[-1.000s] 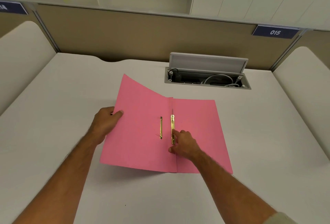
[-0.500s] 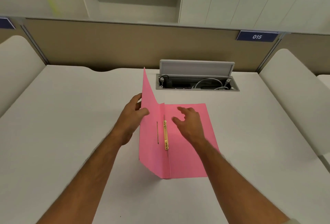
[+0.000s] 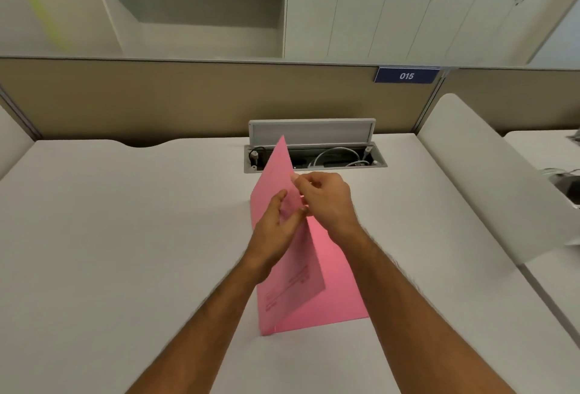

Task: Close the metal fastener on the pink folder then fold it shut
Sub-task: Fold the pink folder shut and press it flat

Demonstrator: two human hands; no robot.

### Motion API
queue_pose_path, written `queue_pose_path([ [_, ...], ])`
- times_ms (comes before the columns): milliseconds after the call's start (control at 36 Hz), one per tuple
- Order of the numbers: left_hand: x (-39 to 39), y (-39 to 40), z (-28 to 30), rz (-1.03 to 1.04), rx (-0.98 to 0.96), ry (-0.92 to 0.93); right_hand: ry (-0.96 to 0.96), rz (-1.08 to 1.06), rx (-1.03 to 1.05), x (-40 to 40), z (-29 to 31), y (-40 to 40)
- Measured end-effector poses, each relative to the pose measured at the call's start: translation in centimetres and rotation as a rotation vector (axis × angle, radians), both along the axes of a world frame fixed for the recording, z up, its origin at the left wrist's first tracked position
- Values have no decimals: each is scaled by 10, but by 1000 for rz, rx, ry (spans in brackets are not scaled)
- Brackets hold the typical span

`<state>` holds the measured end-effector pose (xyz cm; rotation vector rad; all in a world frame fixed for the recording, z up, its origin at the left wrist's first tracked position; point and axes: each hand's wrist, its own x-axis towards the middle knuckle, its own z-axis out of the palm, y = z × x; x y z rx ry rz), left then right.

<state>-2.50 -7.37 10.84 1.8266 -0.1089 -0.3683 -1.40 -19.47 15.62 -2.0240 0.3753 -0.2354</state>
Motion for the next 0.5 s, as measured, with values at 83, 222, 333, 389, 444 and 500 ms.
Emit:
queue_pose_path([
  [83, -6, -12, -8, 4, -11, 10, 55, -23, -115, -1, 0, -9],
  [222, -12, -30, -19, -31, -3, -27, 108, -92, -202, -5, -11, -23],
  [333, -18, -40, -29, -101, 33, -26, 171, -133, -296, -7, -26, -32],
  [389, -17, -44, -41, -139, 77, -60, 192, -153, -347, -9, -35, -35],
  [444, -16, -49, -54, -173, 168, -87, 205, -160, -383, -10, -47, -39],
  [500, -14, -50, -68, -211, 289, -84, 232, -170, -412, -13, -60, -41],
])
